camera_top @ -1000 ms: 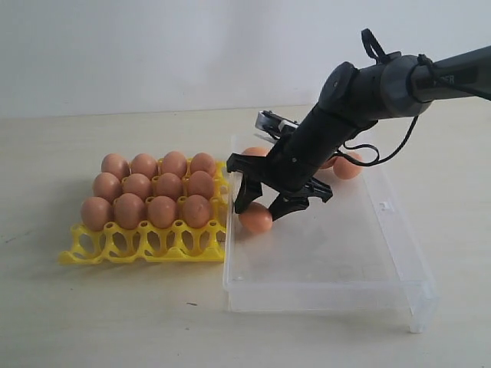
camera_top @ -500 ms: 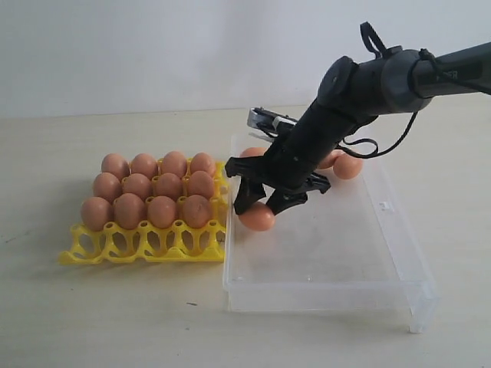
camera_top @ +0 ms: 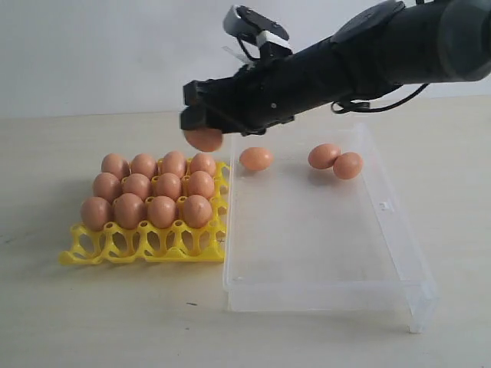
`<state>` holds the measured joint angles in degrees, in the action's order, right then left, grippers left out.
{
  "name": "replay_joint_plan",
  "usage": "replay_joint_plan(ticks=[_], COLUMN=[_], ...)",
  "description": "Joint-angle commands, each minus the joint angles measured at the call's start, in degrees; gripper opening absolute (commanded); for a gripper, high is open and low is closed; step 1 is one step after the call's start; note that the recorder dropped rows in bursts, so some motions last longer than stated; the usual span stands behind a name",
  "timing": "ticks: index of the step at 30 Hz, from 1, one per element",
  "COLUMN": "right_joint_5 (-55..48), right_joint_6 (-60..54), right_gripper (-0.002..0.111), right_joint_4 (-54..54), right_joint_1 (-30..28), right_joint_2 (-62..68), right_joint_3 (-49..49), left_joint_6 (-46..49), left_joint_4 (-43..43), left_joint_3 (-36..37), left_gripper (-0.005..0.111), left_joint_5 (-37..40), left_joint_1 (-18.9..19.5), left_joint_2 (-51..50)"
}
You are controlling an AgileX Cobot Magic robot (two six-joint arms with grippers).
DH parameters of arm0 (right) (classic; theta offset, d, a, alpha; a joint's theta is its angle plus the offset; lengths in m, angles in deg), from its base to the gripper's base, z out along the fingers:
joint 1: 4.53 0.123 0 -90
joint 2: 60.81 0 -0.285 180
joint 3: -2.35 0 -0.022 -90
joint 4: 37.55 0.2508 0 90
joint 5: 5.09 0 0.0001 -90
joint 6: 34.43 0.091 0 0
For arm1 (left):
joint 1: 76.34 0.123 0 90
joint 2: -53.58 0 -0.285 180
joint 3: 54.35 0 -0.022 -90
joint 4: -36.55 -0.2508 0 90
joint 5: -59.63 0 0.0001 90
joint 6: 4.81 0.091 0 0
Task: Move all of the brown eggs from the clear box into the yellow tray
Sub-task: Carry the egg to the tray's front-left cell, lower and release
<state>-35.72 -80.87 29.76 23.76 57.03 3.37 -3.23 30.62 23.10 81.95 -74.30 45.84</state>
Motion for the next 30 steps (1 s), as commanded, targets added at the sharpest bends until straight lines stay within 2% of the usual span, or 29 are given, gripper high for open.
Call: replay_joint_plan(ticks=[1,3,10,15,20,22,25,30], right_joint_5=[0.9,0.6,0.2,-0.3,-1.8,-0.4,3.7,5.1], right_joint_6=[-25.8,-34.7,-56.1,-62.9,-60.2,-56.8,-45.1,-41.9], right_gripper=[0.0,0.0,0.0,0.0,0.0,0.0,0.0,0.0], right_joint_4=[25.4,32.6,32.6,32.6,32.6,32.6,32.6,32.6], right_joint_1=[5.6,8.2,15.1,17.0,17.0,17.0,17.0,17.0], right_joint_2=[-0.5,0.2,4.0,7.7,11.9,13.4,16.0,17.1], right_joint_3=[-2.1,-2.5,-2.3,-2.2,1.2,3.5,9.1,10.8], left_joint_6=[-0.3,-0.3,-0.3,-0.3,-0.3,-0.3,-0.3,-0.3], left_joint_4=[0.1,0.1,0.1,0.1,0.1,0.1,0.1,0.1], left_joint_3=[-0.2,-0.2,-0.2,-0.2,-0.2,-0.2,-0.2,-0.2], left_gripper=[0.0,0.0,0.0,0.0,0.0,0.0,0.0,0.0], left_joint_5=[-0.5,-0.5,-0.5,-0.5,-0.5,-0.5,-0.5,-0.5], left_joint_1=[-0.3,-0.3,-0.3,-0.3,-0.3,-0.3,-0.3,-0.3], left_joint_2=[0.0,0.0,0.0,0.0,0.0,0.0,0.0,0.0])
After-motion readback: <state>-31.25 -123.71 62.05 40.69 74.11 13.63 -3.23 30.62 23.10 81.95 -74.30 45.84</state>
